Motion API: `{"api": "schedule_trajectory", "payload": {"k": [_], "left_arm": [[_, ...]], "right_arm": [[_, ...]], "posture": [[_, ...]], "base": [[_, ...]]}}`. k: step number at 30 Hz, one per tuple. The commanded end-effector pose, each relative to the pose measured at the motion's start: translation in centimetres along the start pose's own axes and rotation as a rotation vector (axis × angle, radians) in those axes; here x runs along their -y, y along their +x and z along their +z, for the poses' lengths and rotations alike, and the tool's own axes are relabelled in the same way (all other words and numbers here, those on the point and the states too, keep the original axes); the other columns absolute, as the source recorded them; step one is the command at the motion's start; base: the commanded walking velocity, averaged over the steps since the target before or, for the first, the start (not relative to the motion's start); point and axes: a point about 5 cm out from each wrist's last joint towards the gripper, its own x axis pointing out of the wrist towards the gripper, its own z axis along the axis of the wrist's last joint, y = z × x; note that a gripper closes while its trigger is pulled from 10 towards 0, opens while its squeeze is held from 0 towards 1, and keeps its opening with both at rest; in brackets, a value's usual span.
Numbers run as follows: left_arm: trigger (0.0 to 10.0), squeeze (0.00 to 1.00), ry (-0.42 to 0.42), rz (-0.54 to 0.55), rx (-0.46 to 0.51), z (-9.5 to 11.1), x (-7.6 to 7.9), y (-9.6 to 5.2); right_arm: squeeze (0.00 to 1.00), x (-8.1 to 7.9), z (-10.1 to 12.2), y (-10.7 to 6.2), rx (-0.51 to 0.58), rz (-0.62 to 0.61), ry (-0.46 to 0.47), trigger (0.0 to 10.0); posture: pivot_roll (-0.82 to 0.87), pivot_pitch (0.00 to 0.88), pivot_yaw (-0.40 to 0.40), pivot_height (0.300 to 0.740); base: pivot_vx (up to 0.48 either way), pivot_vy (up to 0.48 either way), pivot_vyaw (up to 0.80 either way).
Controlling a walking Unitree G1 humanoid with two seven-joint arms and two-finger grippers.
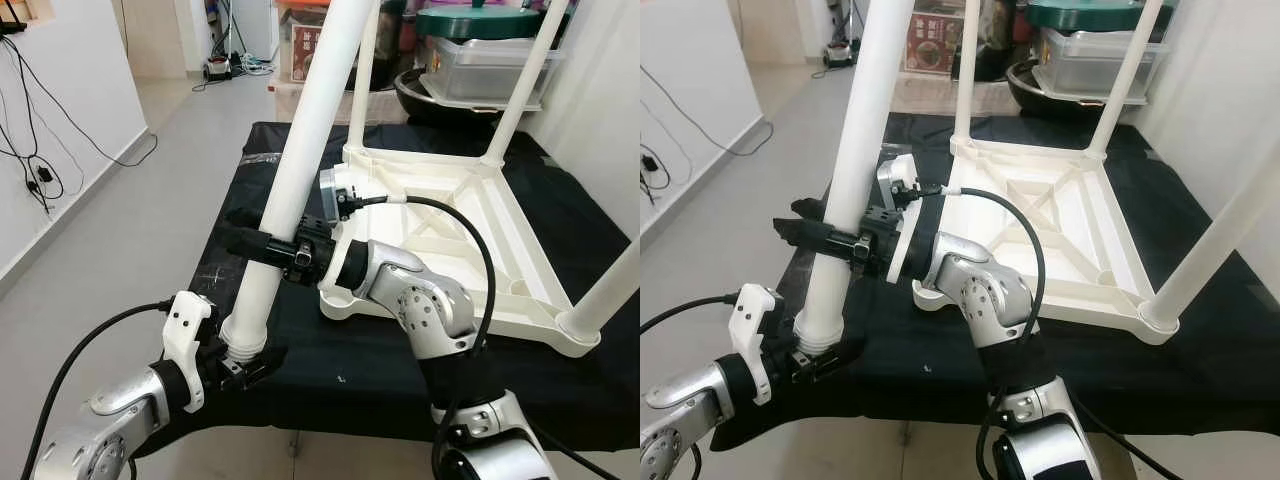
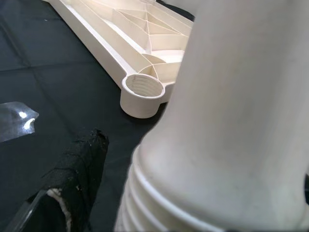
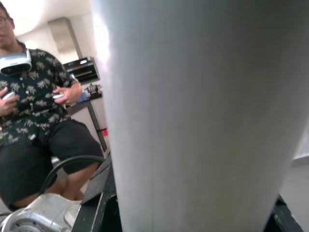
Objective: Building children table
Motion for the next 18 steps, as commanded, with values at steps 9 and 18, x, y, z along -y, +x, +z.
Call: {"api": "schedule_trajectory", "payload": {"k": [9, 18], "left_arm": [[0.0, 0.00, 0.054, -0.047, -0.019, 0.2, 0.4, -0.4], [0.0, 0.00, 0.148, -0.041, -0.087, -0.6, 0.5, -0.6]], "right_arm": [[0.00, -0.7, -0.6, 0.3, -0.045, 0.068, -0.010, 10.0], [0.00, -0.3, -0.6, 0.6, -0.039, 0.027, -0.033, 10.0]], "posture": [[0.05, 0.000, -0.038, 0.740], [0.05, 0.000, -0.033, 0.740]], "base": [[0.000, 0.000, 0.00], [0.000, 0.000, 0.00]]}}
